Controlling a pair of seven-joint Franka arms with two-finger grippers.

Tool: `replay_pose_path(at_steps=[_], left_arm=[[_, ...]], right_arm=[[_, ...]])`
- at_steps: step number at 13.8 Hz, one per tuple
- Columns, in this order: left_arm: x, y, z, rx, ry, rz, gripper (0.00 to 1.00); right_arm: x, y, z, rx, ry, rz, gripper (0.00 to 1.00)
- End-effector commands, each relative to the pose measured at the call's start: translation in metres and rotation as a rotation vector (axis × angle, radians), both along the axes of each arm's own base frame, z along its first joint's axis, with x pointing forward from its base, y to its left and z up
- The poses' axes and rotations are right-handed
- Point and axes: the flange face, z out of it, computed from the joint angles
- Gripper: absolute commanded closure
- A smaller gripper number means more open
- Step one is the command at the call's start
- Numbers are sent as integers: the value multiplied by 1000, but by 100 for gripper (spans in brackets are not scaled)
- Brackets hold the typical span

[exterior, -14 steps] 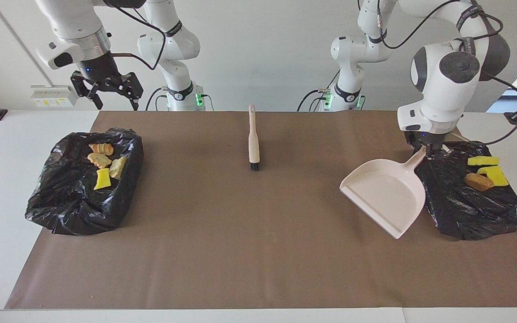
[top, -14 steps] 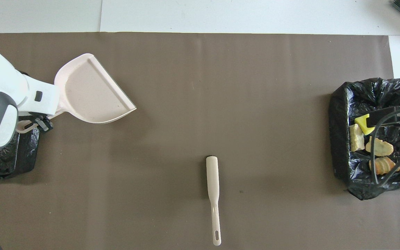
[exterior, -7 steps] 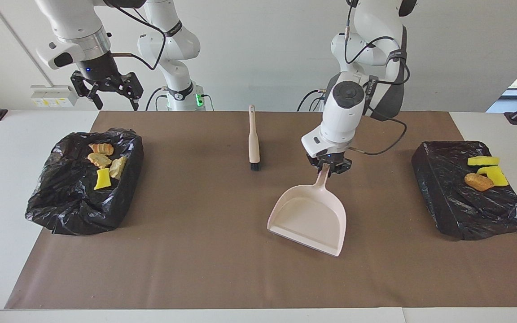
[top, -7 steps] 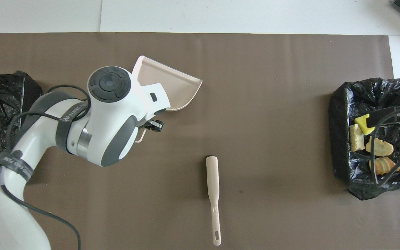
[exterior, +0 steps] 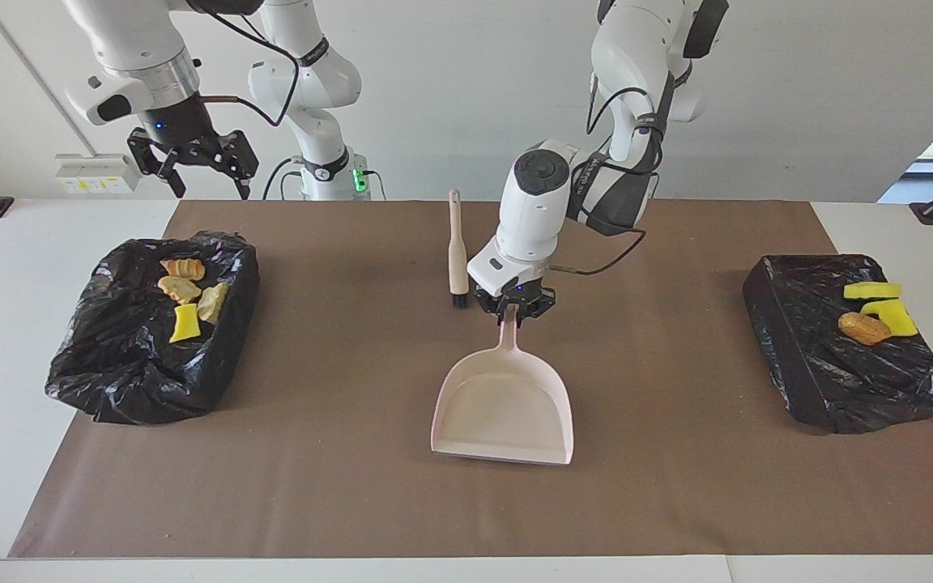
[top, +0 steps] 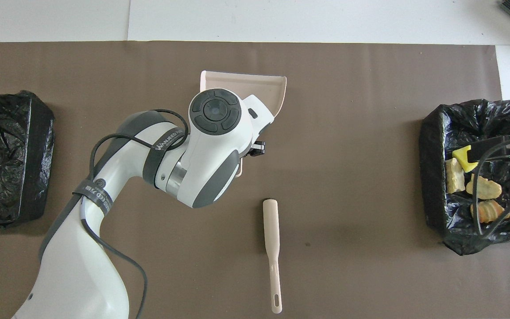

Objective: Sweep and dump trash in bin
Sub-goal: 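Bring the dustpan back to the table center with the left gripper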

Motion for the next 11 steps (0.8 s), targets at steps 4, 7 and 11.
replay_pose_path(at_steps=[4, 7, 11], left_arm=[[2, -65, -31, 14, 6, 124, 100], [-5, -72, -39, 3, -5, 107, 100], [5, -64, -37, -3, -22, 108, 30]], right_arm=[[-2, -3, 0, 8, 11, 4, 0], [-2, -3, 0, 8, 11, 4, 0], [-2, -3, 0, 8, 11, 4, 0]])
